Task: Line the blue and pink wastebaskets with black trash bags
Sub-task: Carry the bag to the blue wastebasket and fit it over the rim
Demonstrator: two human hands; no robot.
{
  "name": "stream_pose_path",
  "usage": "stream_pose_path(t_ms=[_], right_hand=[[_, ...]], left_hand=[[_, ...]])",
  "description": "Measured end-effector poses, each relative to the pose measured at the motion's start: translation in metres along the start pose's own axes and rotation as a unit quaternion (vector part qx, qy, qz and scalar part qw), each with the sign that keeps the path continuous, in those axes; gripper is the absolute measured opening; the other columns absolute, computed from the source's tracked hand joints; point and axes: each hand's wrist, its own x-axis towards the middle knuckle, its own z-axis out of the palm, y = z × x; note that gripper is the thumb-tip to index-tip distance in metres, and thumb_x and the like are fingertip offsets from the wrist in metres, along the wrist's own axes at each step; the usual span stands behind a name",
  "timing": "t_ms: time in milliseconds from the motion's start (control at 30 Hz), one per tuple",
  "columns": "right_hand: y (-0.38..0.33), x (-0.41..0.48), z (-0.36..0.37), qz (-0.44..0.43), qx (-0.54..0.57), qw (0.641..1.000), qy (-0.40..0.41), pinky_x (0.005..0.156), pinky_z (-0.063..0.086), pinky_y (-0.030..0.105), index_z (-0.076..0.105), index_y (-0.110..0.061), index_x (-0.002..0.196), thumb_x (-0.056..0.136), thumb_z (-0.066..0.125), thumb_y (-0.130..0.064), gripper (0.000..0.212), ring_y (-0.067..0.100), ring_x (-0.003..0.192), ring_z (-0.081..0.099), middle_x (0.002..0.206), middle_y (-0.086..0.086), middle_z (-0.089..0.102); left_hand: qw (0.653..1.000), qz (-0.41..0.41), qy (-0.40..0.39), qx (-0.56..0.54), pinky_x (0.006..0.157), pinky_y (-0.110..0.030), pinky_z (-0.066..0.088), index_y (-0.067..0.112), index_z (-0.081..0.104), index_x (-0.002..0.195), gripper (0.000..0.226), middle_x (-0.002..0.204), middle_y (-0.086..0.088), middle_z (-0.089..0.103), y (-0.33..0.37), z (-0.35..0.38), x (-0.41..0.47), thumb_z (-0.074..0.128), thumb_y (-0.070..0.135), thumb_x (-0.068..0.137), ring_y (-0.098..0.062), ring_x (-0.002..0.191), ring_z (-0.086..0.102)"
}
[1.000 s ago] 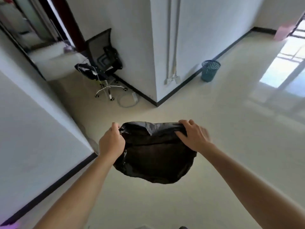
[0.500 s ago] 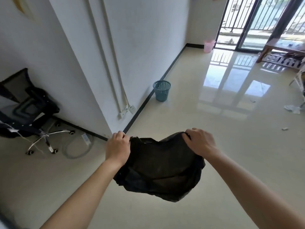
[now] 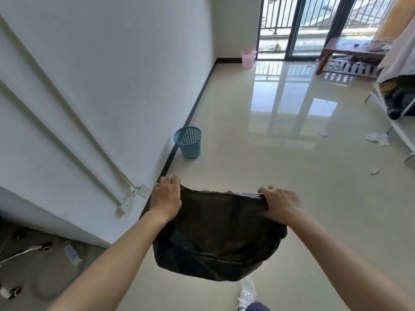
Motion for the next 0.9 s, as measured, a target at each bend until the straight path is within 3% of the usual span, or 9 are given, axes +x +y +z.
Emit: stream_pose_path(t_ms=[100, 233, 367, 500, 700, 800, 900], right_hand=[[0.026, 0.084, -0.026, 0.014, -0.014, 1.000, -0.018, 0.071, 0.048, 0.032, 0.053, -0.032, 0.121, 0.078, 0.056, -0.022, 0.044, 0.023, 0.096, 0.066, 0.106, -0.005, 0.065], [0.043, 0.204, -0.064, 0.029, -0.013, 0.999, 0.003, 0.065, 0.046, 0.032, 0.057, -0.026, 0.113, 0.076, 0.052, -0.009, 0.042, 0.027, 0.090, 0.066, 0.097, 0.001, 0.069], [0.019, 0.362, -0.081, 0.043, -0.016, 0.999, 0.007, 0.060, 0.037, 0.030, 0.059, -0.018, 0.090, 0.075, 0.050, -0.013, 0.018, 0.029, 0.078, 0.062, 0.083, 0.002, 0.064], [0.005, 0.428, -0.096, 0.069, -0.015, 0.997, -0.030, 0.062, 0.039, 0.029, 0.053, -0.018, 0.079, 0.079, 0.048, -0.016, 0.005, 0.028, 0.071, 0.052, 0.074, 0.001, 0.050], [-0.028, 0.620, -0.142, 0.092, 0.045, 0.994, -0.048, 0.065, 0.041, 0.032, 0.055, -0.015, 0.084, 0.080, 0.045, -0.019, 0.012, 0.029, 0.078, 0.053, 0.081, 0.004, 0.056], [-0.032, 0.687, -0.161, 0.085, 0.101, 0.991, -0.027, 0.059, 0.038, 0.033, 0.050, -0.018, 0.082, 0.083, 0.048, -0.043, 0.025, 0.028, 0.076, 0.053, 0.083, 0.002, 0.058], [-0.030, 0.750, -0.165, 0.077, 0.146, 0.986, -0.009, 0.049, 0.032, 0.033, 0.044, -0.022, 0.075, 0.073, 0.057, -0.061, 0.042, 0.021, 0.066, 0.053, 0.074, -0.001, 0.055]], left_hand=[[1.000, -0.024, 0.008, 0.013, 0.080, -0.037, 0.042, 0.012, 0.044, 0.103, 0.027, 0.102, -0.009, 0.053, -0.004, -0.007, 0.076, 0.052, 0.013, 0.077, -0.026, 0.090, 0.047], [0.998, -0.052, -0.007, 0.041, 0.078, -0.040, 0.042, 0.013, 0.042, 0.101, 0.035, 0.097, -0.009, 0.056, -0.029, -0.012, 0.164, 0.061, 0.029, 0.076, -0.028, 0.088, 0.051], [0.988, -0.146, -0.039, 0.037, 0.076, -0.039, 0.040, 0.014, 0.043, 0.104, 0.027, 0.096, -0.006, 0.064, -0.082, 0.019, 0.275, 0.052, 0.033, 0.087, -0.026, 0.082, 0.057], [0.983, -0.169, -0.061, 0.031, 0.064, -0.035, 0.037, 0.015, 0.046, 0.097, 0.017, 0.086, -0.005, 0.063, -0.113, 0.032, 0.320, 0.045, 0.030, 0.090, -0.022, 0.071, 0.045], [0.958, -0.251, -0.118, -0.075, 0.060, -0.031, 0.042, 0.016, 0.055, 0.077, 0.030, 0.084, -0.003, 0.066, -0.183, 0.047, 0.499, 0.038, 0.038, 0.089, -0.023, 0.069, 0.054], [0.944, -0.280, -0.116, -0.131, 0.062, -0.031, 0.041, 0.013, 0.063, 0.084, 0.043, 0.088, -0.006, 0.066, -0.203, 0.048, 0.577, 0.034, 0.043, 0.094, -0.023, 0.069, 0.052], [0.930, -0.289, -0.109, -0.201, 0.062, -0.031, 0.039, 0.015, 0.060, 0.088, 0.050, 0.078, -0.002, 0.059, -0.212, 0.060, 0.651, 0.028, 0.053, 0.096, -0.020, 0.066, 0.052]])
